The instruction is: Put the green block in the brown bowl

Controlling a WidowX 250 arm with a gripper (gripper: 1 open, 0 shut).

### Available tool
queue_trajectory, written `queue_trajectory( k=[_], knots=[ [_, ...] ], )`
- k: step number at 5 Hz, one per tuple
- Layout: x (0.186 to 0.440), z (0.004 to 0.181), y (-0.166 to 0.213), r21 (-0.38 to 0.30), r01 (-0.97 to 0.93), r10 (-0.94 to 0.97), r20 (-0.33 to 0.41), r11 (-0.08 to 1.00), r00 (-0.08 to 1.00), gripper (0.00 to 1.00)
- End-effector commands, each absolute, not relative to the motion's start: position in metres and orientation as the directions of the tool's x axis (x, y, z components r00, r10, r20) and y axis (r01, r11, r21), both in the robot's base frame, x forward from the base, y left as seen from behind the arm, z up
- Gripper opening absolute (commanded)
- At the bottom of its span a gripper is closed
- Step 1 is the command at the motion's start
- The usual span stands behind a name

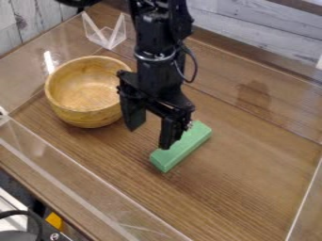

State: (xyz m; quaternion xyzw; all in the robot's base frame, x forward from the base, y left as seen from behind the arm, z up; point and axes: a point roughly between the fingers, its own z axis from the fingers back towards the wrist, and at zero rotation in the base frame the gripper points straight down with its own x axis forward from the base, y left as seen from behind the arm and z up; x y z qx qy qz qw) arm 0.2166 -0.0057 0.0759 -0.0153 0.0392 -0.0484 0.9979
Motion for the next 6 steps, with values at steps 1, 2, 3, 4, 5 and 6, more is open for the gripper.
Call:
queue_trajectory(
  k=[1, 2, 3, 4, 5, 6],
  knots=[
    [0.22, 0.077, -0.006, -0.03, 0.049, -0.05, -0.028, 0.998, 0.998, 1.0],
    [0.229, 0.07, -0.009, -0.028, 0.077, -0.078, -0.026, 0.997, 0.997, 1.0],
    [0.24, 0.062, -0.015, -0.021, 0.105, -0.105, -0.015, 0.994, 0.994, 1.0],
    [0.249, 0.054, -0.019, -0.012, 0.131, -0.131, -0.014, 0.991, 0.991, 1.0],
    [0.246, 0.044, -0.015, -0.003, 0.16, -0.16, -0.018, 0.987, 0.987, 1.0],
    [0.243, 0.034, -0.01, 0.002, 0.189, -0.189, -0.021, 0.982, 0.982, 1.0]
  ],
)
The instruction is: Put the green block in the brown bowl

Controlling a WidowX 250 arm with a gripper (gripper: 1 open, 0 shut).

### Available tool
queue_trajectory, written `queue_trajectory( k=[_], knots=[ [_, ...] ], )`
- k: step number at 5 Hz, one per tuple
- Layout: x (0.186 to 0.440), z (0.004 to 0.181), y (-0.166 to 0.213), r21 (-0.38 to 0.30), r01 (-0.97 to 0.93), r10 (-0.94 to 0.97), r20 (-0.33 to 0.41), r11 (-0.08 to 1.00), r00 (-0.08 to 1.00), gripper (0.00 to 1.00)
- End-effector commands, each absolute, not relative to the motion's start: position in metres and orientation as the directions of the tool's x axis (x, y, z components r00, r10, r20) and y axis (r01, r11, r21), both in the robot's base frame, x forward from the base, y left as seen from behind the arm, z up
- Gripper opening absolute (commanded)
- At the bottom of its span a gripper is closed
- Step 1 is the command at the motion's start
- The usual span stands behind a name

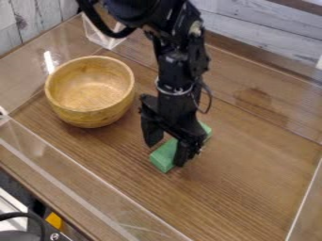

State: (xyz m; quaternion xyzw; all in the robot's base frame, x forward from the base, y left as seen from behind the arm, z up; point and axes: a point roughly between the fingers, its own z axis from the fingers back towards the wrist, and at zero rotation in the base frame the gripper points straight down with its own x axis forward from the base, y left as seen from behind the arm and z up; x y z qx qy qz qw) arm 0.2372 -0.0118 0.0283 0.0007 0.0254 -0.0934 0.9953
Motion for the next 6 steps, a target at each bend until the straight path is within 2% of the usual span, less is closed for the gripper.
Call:
queue_trajectory(
  k=[1, 2, 4, 6],
  knots=[
    [0.247, 0.03, -0.015, 0.005, 0.184, -0.184, -0.015, 0.983, 0.983, 1.0],
    [0.251, 0.028, -0.02, 0.007, 0.179, -0.179, -0.009, 0.984, 0.984, 0.0],
    [0.245, 0.042, 0.003, -0.004, 0.194, -0.194, 0.01, 0.981, 0.981, 0.0],
    [0.246, 0.041, -0.011, -0.004, 0.132, -0.131, 0.017, 0.991, 0.991, 0.0]
  ],
)
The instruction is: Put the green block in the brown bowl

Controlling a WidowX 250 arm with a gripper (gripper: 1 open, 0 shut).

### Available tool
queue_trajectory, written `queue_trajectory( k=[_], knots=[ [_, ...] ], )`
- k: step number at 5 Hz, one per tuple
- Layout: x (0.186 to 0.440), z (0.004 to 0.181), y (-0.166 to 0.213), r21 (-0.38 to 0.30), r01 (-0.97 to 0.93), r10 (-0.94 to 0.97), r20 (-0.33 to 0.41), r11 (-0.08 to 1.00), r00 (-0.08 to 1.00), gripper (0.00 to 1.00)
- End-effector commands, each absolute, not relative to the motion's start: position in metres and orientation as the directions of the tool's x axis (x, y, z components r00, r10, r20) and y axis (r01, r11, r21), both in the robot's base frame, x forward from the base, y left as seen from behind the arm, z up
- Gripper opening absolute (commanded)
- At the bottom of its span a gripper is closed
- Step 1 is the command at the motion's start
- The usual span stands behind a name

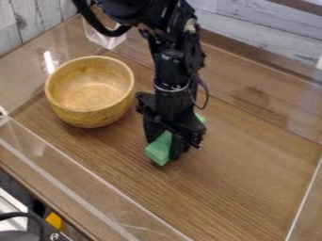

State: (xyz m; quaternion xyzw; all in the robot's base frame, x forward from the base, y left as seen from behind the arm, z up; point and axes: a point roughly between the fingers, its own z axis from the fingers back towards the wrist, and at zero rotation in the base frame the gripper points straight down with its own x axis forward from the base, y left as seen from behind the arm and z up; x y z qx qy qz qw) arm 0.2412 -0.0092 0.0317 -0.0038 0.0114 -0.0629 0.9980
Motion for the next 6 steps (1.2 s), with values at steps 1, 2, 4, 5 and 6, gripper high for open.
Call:
queue_trajectory(
  k=[1, 2, 4, 5, 6],
  knots=[
    [0.245, 0.051, -0.012, -0.01, 0.068, -0.068, 0.021, 0.998, 0.997, 0.0],
    [0.245, 0.058, -0.009, -0.015, 0.086, -0.085, 0.027, 0.996, 0.996, 0.0],
    [0.248, 0.102, 0.01, -0.028, 0.038, -0.035, 0.094, 0.999, 0.995, 0.0],
    [0.25, 0.13, 0.04, -0.028, -0.06, 0.063, 0.126, 0.998, 0.99, 0.0],
    [0.25, 0.131, 0.081, -0.014, -0.187, 0.187, 0.123, 0.982, 0.975, 0.0]
  ],
)
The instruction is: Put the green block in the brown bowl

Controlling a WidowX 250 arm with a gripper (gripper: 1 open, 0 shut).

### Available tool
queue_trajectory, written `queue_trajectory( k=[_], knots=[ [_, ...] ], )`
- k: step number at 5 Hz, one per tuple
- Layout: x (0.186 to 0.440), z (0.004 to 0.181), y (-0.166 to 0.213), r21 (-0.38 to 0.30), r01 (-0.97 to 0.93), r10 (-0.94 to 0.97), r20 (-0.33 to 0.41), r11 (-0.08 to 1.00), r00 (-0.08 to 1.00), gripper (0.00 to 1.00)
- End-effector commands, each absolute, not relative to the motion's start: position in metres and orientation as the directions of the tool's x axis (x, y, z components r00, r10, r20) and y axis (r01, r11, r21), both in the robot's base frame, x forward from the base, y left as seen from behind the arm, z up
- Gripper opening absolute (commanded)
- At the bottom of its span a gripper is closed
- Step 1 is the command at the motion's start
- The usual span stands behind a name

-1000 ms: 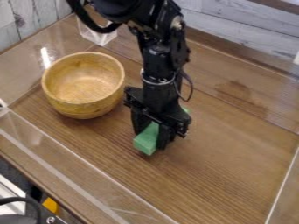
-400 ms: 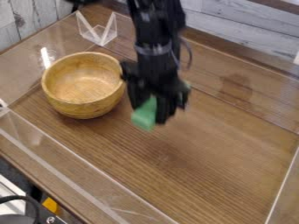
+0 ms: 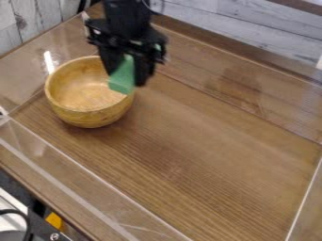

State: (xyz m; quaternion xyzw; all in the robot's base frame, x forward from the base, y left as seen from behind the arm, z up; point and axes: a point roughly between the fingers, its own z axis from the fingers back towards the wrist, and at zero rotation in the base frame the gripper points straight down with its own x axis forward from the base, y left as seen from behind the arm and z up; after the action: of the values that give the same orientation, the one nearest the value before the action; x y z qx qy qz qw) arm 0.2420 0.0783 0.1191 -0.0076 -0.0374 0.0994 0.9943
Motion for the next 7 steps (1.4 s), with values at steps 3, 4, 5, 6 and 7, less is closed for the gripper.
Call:
queue_trajectory(
  k=[3, 4, 5, 6, 7],
  knots=[
    [0.256, 0.11, 0.131, 0.01, -0.363, 0.359, 0.123, 0.932, 0.925, 0.0],
    [0.261, 0.108, 0.131, 0.014, -0.349, 0.345, 0.126, 0.937, 0.93, 0.0],
    [0.265, 0.107, 0.129, 0.016, -0.335, 0.331, 0.127, 0.942, 0.935, 0.0],
    [0.265, 0.115, 0.147, 0.018, -0.408, 0.403, 0.126, 0.913, 0.907, 0.0],
    [0.267, 0.123, 0.157, 0.013, -0.467, 0.462, 0.124, 0.884, 0.878, 0.0]
  ],
)
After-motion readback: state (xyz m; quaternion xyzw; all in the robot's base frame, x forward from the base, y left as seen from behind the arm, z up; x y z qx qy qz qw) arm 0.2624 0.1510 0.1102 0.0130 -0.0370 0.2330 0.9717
